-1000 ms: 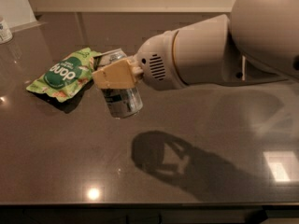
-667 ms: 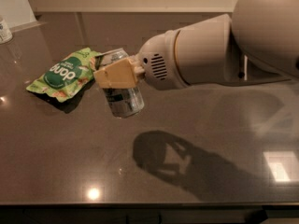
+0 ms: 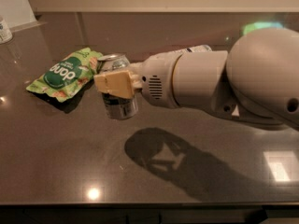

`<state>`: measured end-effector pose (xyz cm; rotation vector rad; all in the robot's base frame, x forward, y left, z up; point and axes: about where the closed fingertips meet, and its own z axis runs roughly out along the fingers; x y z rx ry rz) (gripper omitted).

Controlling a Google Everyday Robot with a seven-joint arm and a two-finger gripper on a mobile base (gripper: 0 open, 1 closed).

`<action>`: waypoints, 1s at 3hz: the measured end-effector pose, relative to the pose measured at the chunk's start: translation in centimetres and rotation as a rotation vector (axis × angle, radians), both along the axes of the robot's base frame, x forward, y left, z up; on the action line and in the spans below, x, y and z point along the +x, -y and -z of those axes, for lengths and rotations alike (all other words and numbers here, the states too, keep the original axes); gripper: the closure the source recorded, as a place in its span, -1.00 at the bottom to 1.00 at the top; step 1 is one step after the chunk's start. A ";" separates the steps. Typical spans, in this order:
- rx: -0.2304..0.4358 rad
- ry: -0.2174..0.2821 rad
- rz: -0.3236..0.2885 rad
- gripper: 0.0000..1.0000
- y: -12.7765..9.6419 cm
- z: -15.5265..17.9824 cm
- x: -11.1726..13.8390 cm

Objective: Place blue plastic bottle upright

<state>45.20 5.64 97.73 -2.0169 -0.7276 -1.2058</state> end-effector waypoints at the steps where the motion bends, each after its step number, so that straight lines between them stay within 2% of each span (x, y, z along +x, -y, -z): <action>1: 0.064 0.086 0.058 1.00 0.7 0.1 0.8; 2: 0.058 0.189 0.083 1.00 1.5 0.5 1.3; 3: 0.050 0.235 0.097 1.00 2.4 1.2 1.2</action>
Offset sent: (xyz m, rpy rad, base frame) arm 0.0103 -0.0331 -0.0196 0.0246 -0.3655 -0.1021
